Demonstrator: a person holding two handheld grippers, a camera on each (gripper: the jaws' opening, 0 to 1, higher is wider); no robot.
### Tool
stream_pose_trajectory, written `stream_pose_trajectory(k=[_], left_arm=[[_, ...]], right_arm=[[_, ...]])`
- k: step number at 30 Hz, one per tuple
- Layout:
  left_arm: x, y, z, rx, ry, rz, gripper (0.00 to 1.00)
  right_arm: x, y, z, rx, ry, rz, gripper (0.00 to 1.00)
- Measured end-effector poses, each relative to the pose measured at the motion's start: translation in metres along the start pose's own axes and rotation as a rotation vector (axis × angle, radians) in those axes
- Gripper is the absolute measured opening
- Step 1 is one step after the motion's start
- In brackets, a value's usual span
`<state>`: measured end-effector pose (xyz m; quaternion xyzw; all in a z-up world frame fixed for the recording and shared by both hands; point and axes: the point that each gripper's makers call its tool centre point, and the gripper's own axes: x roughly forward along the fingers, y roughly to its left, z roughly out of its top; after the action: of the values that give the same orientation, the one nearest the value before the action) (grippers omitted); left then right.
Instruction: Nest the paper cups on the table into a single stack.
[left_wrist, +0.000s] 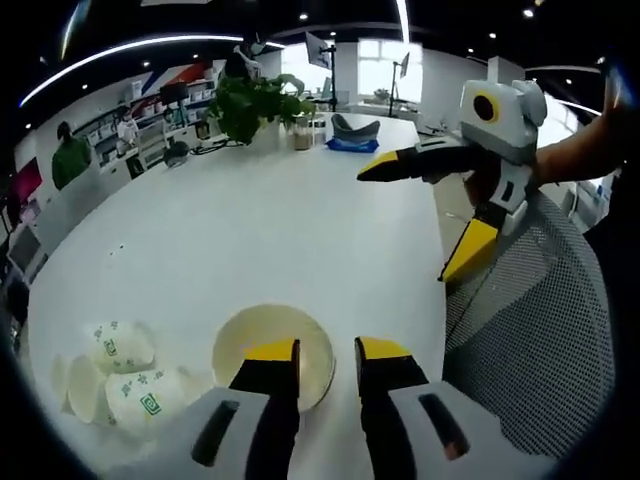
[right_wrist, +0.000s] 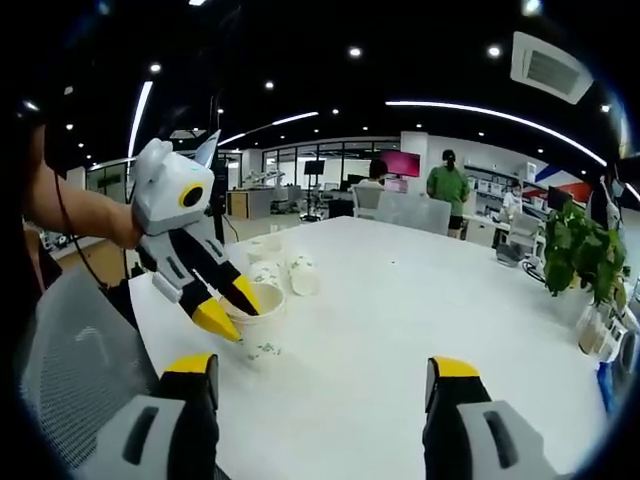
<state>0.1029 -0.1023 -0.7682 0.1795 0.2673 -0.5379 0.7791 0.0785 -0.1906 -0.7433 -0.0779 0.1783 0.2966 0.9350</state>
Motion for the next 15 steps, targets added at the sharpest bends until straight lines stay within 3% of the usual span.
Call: stream_pose_trajectory(k=[10,15], left_arm=[[-0.021,0.022,0.025,-0.112,-0.174,0.025,0.26],[-0.033,0.039,0.026,-0.135,-0.192,0.062,0.3]], right_arm=[[0.0,-0.001,-0.002,-0.008,0.001,0.007,0.87],[0.0,-0.002,-0.002,-0.008,-0.002,0.004,0.87]])
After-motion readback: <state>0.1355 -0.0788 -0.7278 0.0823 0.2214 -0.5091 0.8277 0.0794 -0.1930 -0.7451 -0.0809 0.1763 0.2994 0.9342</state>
